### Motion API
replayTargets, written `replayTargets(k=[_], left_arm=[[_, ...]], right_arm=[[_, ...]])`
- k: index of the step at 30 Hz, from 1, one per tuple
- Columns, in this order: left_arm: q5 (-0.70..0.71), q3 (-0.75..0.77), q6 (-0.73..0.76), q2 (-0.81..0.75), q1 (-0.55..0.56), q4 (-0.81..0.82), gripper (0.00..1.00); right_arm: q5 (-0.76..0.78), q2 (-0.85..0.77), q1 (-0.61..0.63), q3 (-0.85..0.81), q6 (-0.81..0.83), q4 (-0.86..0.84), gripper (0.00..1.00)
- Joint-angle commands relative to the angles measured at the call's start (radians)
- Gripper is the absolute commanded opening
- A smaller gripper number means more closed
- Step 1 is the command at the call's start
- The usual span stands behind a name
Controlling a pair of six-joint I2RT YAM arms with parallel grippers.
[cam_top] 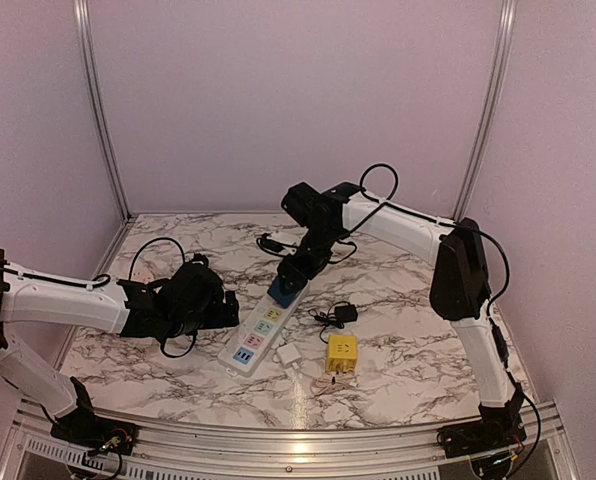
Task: Insert the plug
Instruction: Hold the socket at the center of the board.
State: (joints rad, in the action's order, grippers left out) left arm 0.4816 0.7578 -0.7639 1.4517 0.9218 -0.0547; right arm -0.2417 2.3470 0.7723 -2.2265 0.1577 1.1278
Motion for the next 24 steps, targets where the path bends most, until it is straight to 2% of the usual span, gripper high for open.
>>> replayTargets(k=[1,19,24], left_arm=[[0.027,0.000,-0.015,0.005,-0.005,-0.022,0.99],[-0.073,0.038,-0.035,0.151,-0.064,0.046,0.99],[-0.106,0.060,-0.037,0.206,-0.070,0.081,0.96]], right_arm=[[0.042,-0.036,0.018,0.020,0.009,0.019,0.00],[0.068,-0.072,0.046,0.072,0.020,0.030,0.00],[0.071,-0.081,0.052,0.077,0.024,0.032,0.00]])
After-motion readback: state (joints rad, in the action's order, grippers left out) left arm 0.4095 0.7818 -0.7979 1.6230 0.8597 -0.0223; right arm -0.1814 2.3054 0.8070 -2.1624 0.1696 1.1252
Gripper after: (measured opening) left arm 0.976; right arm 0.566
